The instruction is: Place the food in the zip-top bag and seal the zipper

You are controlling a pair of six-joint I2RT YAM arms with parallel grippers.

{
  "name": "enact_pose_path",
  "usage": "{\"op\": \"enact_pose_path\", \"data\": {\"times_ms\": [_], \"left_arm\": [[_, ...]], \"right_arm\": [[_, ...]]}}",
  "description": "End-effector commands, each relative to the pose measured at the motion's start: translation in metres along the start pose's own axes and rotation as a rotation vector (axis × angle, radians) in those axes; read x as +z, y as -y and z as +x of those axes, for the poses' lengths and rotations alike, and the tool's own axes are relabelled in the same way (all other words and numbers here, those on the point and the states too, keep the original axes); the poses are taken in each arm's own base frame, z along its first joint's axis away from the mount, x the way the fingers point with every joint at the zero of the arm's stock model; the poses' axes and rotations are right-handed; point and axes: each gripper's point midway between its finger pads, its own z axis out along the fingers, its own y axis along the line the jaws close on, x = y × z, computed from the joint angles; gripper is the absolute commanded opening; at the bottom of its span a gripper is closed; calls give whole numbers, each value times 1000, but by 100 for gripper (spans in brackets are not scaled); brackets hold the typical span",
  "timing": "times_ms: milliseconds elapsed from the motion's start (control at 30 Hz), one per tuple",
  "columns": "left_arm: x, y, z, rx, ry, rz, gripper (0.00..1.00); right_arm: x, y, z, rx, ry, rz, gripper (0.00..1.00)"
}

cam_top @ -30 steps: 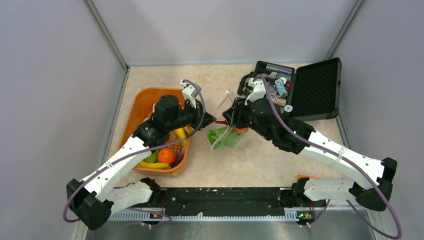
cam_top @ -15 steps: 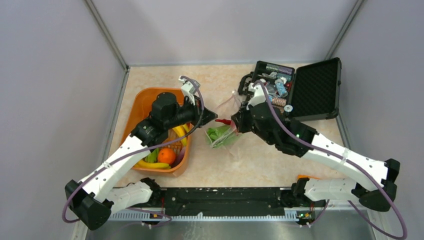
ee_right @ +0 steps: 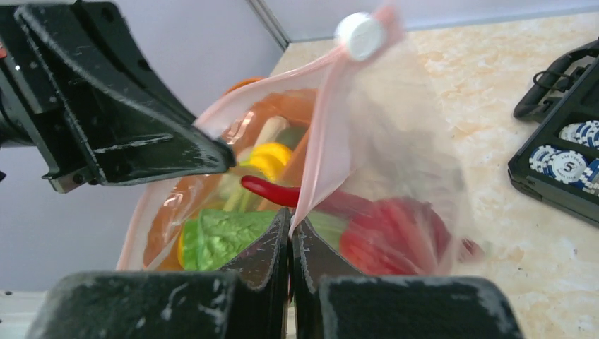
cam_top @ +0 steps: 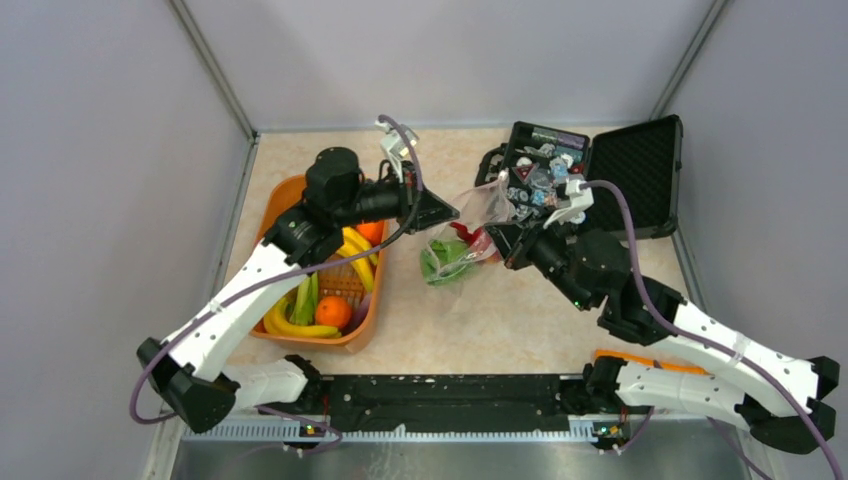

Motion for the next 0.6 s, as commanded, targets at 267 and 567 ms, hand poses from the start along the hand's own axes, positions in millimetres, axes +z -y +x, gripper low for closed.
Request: {"op": "enact_pose_path", "data": {"times_ms": [267, 567], "left_arm": [[12, -40, 22, 30, -105, -174, 0], [-5, -76, 50, 18, -104, -342, 51]], "right_arm": [[9, 1, -10, -9, 70, 28, 0], [34, 12, 25, -78, -35, 113, 0]]}}
